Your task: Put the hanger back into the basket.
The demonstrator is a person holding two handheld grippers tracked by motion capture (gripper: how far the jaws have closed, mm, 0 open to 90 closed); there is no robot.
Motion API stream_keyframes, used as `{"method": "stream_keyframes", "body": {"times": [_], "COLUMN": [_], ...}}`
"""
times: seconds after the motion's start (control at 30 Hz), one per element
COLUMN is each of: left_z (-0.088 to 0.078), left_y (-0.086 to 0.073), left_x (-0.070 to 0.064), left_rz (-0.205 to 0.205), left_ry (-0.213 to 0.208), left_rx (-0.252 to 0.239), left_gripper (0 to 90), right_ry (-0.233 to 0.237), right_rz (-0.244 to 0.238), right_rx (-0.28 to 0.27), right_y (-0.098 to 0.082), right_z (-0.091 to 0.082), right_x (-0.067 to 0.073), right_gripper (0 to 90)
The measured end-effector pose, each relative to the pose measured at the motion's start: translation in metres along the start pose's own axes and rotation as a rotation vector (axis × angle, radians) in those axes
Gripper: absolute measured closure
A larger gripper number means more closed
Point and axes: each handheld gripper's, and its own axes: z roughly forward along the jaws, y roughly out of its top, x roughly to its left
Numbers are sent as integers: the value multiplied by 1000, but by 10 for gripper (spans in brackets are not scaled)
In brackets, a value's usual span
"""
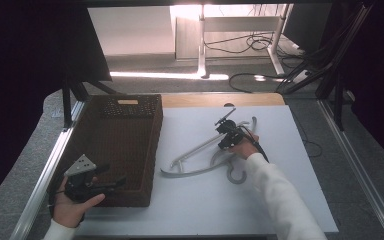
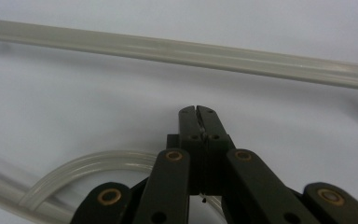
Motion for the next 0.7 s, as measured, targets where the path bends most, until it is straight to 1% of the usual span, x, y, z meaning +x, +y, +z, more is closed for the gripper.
{"method": "stream_keyframes", "body": {"times": [0.07, 0.2, 0.23, 0.27, 0.3, 0.37, 0.4, 0.43, 0.5, 0.53, 0.57, 0.63, 0.7], "left_z": [0, 0, 1, 1, 2, 2, 2, 3, 3, 3, 4, 4, 5], "left_y": [1, 1, 1, 1, 1, 2, 2, 2, 2, 2, 2, 2, 2], "left_x": [-1, -1, -1, -1, -1, -1, -2, -2, -2, -3, -3, -3, -3], "left_rz": [1, 1, 0, 0, 0, 2, 3, 3, 3, 4, 4, 4, 3], "left_ry": [-1, -1, -2, -2, -2, -3, -4, -4, -4, -5, -5, -6, -6], "left_rx": [-2, -4, -3, -3, 1, 4, 4, 5, 6, 7, 7, 7, 7], "left_gripper": [229, 229, 229, 229, 229, 229, 229, 229, 229, 229, 229, 229, 229], "right_ry": [9, 28, 34, 34, 44, 53, 53, 61, 63, 64, 64, 57, 57], "right_rz": [-21, -37, -48, -48, -58, -66, -66, -70, -72, -84, -84, -99, -99], "right_rx": [9, 11, 14, 14, 13, 12, 12, 11, 10, 13, 13, 8, 2], "right_y": [-11, -27, -31, -31, -39, -45, -45, -51, -54, -58, -58, -61, -61], "right_z": [-5, -11, -13, -13, -16, -19, -19, -21, -22, -23, -23, -25, -25], "right_x": [5, 14, 16, 16, 20, 22, 22, 25, 27, 31, 31, 35, 35], "right_gripper": [895, 895, 895, 895, 895, 895, 895, 895, 895, 895, 895, 894, 894]}}
